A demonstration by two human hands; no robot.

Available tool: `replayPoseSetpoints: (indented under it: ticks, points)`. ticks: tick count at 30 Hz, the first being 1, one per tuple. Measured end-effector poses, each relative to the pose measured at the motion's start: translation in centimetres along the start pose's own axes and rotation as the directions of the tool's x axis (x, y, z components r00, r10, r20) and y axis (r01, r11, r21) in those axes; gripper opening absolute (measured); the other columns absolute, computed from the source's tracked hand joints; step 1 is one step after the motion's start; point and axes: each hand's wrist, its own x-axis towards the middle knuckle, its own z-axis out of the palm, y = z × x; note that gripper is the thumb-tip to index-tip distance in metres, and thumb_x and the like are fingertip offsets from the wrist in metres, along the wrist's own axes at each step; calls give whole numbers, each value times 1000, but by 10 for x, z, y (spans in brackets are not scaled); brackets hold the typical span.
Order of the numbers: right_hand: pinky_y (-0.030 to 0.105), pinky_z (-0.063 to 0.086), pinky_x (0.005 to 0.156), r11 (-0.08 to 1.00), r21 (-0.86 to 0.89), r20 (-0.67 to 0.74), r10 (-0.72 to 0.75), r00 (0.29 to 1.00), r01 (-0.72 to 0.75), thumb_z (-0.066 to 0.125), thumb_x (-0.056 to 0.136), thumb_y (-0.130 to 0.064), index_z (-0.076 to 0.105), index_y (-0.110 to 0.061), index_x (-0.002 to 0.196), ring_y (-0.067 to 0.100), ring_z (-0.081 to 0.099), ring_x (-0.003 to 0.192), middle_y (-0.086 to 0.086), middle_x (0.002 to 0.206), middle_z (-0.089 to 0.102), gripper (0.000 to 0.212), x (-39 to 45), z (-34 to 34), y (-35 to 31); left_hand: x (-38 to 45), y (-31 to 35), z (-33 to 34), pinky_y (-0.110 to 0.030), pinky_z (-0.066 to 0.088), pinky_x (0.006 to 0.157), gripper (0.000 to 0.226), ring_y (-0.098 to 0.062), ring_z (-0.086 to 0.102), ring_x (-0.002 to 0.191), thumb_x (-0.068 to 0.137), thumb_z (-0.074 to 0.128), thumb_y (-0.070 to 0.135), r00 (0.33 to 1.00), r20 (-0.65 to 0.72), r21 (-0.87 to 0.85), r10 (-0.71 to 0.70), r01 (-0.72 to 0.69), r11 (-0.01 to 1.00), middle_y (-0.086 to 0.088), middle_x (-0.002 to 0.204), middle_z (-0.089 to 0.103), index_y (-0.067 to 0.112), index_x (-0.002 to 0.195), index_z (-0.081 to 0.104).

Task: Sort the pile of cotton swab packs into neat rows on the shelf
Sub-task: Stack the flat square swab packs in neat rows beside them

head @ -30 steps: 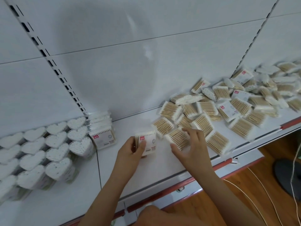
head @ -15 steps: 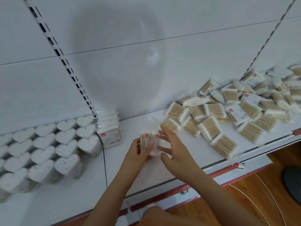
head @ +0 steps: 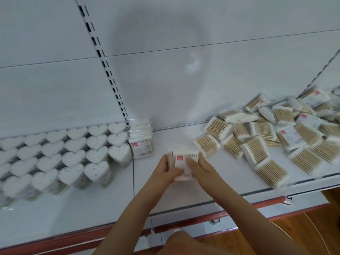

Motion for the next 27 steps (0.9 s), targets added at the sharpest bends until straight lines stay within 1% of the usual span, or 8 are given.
replayPoseSetpoints:
  ticks: [2, 6, 8, 12, 16, 21, 25, 27]
  points:
    - [6, 45, 81, 1000, 6, 48, -20, 999, 20, 44, 103, -36, 43, -38, 129, -13, 59, 102, -21, 115, 62, 25, 3, 14, 2, -7, 1, -3, -32, 54, 96, 37, -10, 67, 111, 95, 63, 15, 1000, -18, 82, 25, -23, 996, 5, 123, 69, 27, 129, 53]
    - [17, 54, 77, 996, -56, 97, -57, 994, 63, 58, 98, -30, 53, -26, 125, -1, 66, 96, -11, 109, 70, 27, 15, 30, -4, -20, 0, -30, -21, 54, 87, 36, 3, 65, 103, 95, 65, 21, 986, -110, 293, 124, -87, 952, 9, 121, 66, 28, 128, 50]
    - [20, 55, 77, 987, -129, 129, -78, 989, 95, 67, 93, -30, 55, -31, 118, 3, 68, 92, -11, 104, 71, 28, 21, 35, -6, -27, -3, -47, -12, 49, 81, 37, 6, 62, 98, 92, 70, 21, 970, -168, 397, 177, -98, 912, 12, 116, 65, 29, 125, 52]
    - [15, 53, 72, 964, -197, 138, -153, 979, 178, 70, 91, -25, 51, -38, 112, 0, 67, 88, -11, 106, 68, 31, 37, 49, -11, -34, -19, -74, -8, 43, 86, 47, 5, 53, 109, 90, 72, 27, 902, -262, 590, 343, -132, 797, 18, 120, 56, 34, 131, 50]
    - [16, 51, 84, 923, -239, 89, -287, 954, 300, 70, 90, -32, 48, -48, 111, -2, 61, 100, -22, 112, 62, 35, 55, 67, -13, -36, -34, -80, -8, 43, 83, 52, 6, 51, 104, 90, 71, 19, 859, -320, 644, 400, -112, 757, 10, 114, 53, 27, 136, 47]
    - [25, 47, 97, 879, -358, 27, -327, 945, 315, 71, 88, -36, 49, -26, 137, 6, 56, 113, -8, 128, 55, 54, 69, 79, 2, -30, -37, -79, -6, 41, 80, 46, 4, 52, 98, 88, 73, 16, 828, -342, 648, 445, -135, 750, 9, 108, 55, 24, 128, 53]
    - [28, 53, 82, 841, -438, 43, -333, 942, 318, 65, 93, -34, 63, -21, 111, 5, 62, 91, -7, 101, 67, 23, 66, 84, 7, -24, -32, -76, -10, 46, 72, 29, -3, 59, 86, 91, 71, 18, 780, -438, 597, 446, -119, 794, 9, 96, 62, 26, 115, 57]
    - [30, 52, 80, 821, -465, 67, -341, 938, 332, 62, 95, -33, 62, -18, 107, 8, 62, 89, -5, 98, 67, 19, 64, 84, 9, -22, -32, -74, -11, 47, 73, 24, -2, 61, 85, 92, 71, 18, 763, -458, 589, 456, -123, 798, 10, 93, 65, 28, 109, 58]
